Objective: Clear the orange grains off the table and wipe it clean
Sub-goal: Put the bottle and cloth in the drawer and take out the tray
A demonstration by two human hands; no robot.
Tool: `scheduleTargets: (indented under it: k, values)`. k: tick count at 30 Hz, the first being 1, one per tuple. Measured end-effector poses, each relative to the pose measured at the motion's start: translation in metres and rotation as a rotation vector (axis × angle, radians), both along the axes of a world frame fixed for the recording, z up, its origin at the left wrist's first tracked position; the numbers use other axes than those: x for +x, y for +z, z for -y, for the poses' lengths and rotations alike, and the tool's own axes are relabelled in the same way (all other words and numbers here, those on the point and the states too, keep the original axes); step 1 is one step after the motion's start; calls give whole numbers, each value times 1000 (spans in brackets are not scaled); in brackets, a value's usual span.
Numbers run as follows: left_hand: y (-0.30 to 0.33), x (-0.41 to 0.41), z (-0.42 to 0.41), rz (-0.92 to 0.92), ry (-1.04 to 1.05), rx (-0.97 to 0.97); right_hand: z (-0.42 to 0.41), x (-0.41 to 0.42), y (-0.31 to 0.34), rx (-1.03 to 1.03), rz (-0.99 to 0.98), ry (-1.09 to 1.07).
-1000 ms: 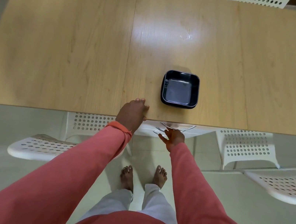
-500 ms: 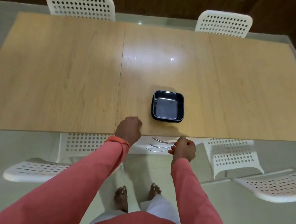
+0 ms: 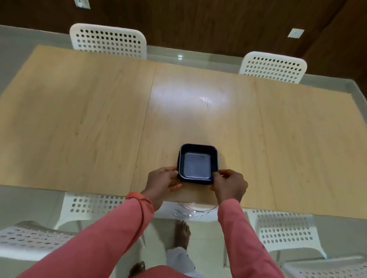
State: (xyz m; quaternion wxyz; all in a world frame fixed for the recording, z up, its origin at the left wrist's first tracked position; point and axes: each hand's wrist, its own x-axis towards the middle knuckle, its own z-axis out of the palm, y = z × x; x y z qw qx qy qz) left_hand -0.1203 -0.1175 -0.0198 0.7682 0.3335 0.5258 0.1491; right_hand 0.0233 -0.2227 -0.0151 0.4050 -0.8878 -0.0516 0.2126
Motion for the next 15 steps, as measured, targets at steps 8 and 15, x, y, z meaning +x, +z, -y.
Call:
scheduleTargets:
  k: [8,15]
  values:
    - [-3,39,-20,-24,121,48,-21,63,34,363,-191,-195]
    - [1,84,-62,-79,290,152,-55,131,45,468,-215,-311]
